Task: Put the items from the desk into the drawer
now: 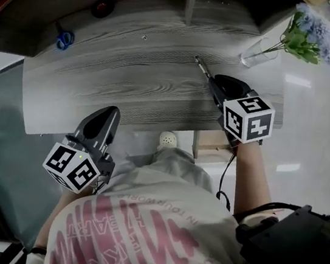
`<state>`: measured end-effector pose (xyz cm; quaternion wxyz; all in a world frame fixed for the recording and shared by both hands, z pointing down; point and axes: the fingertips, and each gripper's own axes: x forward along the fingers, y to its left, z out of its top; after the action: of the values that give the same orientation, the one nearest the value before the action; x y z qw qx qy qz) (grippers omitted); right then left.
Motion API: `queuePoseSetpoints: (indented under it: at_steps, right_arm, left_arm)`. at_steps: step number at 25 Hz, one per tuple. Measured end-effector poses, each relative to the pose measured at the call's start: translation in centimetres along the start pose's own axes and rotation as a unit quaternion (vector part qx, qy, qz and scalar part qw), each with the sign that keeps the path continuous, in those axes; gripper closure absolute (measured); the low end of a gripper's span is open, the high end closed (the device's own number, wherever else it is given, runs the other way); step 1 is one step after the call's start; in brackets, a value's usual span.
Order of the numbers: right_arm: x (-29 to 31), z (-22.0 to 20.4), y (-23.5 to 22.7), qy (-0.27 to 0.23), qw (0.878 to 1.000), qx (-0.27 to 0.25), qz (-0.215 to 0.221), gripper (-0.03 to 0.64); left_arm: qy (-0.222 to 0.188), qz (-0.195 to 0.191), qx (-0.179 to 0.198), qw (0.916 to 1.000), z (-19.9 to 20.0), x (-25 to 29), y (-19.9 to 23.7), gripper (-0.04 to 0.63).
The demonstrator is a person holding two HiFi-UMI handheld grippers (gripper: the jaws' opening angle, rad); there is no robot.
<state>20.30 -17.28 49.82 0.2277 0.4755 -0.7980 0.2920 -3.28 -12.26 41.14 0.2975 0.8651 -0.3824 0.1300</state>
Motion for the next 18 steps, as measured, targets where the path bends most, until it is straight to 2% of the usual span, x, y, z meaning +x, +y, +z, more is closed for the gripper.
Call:
queuePoseSetpoints:
  at_steps: [3, 8, 10, 13, 18]
  right_arm:
    - [0.8, -1.0, -0.7, 0.037, 0.998, -0.041, -0.016, 0.511]
    - [1.8, -2.9, -0.4, 0.086, 0.995, -0.048, -0.010, 0.503]
    - [2.0, -3.2, -0.6, 0.090, 0.995, -0.050, -0.018, 0.501]
    - [2.0, -3.1, -1.0, 0.086, 0.995, -0.046, -0.027, 0.534]
    - [2.3, -3.1, -0.7, 0.099, 0.989, -0.093, -0.051, 0.532]
  left_arm:
    - [0.017, -0.015, 0.011, 0.9997, -1.3, 1.0, -0.6, 0.577]
    - [0.019, -0.011, -0.022, 0.9995, -1.8, 1.4, -0.4, 0.577]
    - [0.020, -0.012, -0.024, 0.9994, -2.1, 1.2, -0.4, 0.577]
    - [0.029, -0.011, -0.012, 0.9995, -2.5, 1.0, -0.2, 0.577]
    - [0.028, -0.011, -0.008, 0.9995, -2.2, 1.1, 0.1, 0.577]
